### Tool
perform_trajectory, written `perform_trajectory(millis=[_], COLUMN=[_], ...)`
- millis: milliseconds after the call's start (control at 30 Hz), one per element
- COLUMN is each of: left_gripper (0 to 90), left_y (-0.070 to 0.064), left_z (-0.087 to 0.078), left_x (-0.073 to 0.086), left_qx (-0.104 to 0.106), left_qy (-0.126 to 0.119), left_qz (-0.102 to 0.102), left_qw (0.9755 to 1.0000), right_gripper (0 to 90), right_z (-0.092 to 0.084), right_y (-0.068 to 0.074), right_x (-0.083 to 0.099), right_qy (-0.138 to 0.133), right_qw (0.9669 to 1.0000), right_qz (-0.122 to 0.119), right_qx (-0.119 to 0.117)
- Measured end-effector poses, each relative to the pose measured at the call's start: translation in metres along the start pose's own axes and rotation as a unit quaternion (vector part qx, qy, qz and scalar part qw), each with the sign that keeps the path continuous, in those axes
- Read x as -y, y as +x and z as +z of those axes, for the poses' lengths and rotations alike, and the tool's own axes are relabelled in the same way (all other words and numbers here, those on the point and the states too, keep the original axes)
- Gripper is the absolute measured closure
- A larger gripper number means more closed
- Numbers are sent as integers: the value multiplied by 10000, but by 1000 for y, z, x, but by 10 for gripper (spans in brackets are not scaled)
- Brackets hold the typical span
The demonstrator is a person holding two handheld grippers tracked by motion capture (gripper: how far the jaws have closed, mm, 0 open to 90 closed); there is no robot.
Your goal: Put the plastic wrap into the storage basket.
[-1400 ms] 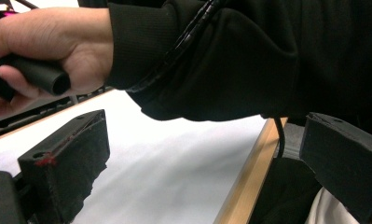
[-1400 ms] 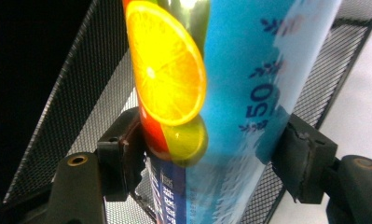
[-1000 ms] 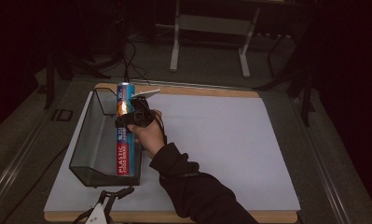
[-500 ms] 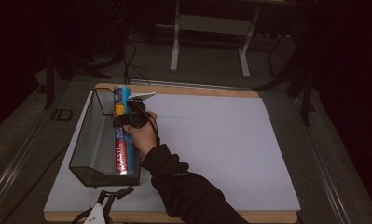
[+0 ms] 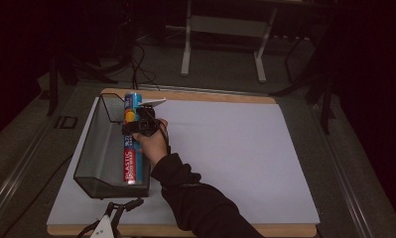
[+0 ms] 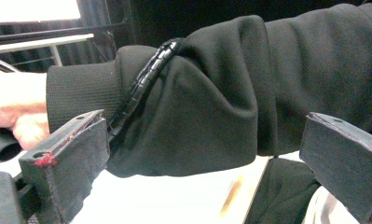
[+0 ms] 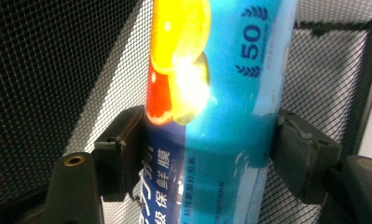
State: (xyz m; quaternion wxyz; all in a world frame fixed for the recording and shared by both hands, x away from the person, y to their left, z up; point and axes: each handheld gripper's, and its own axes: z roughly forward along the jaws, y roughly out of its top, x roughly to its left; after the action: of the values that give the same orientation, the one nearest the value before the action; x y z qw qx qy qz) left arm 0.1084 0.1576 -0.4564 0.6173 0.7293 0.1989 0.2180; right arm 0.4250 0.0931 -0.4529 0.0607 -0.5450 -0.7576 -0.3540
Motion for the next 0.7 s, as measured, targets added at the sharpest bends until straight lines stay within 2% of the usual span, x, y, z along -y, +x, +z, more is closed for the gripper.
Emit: perform_trajectory(millis=[100, 167, 300, 400, 600, 700], left_gripper=[23, 23, 23, 23, 23, 23], left_y=[0, 0, 1, 1, 1, 2], left_z=[0, 0, -1, 0, 1, 2], left_x=[0, 0, 0, 0, 0, 0], left_qx=[6, 9, 20, 29, 32, 31], left_qy=[-2, -6, -6, -5, 3, 17], left_qz=[-7, -9, -9, -9, -24, -34], left_qw=[10000, 10000, 10000, 10000, 10000, 10000], right_gripper=[285, 285, 288, 286, 282, 282], right_z=[0, 0, -4, -10, -28, -39], right_y=[5, 5, 2, -1, -9, -10], right_x=[1, 1, -1, -3, -7, -8], right_qy=[-111, -131, -150, -264, -394, -467], right_qw=[9994, 9993, 9995, 9990, 9988, 9980], right_qz=[-254, -271, -214, -271, -281, -423], right_qx=[196, 234, 192, 225, 77, 11])
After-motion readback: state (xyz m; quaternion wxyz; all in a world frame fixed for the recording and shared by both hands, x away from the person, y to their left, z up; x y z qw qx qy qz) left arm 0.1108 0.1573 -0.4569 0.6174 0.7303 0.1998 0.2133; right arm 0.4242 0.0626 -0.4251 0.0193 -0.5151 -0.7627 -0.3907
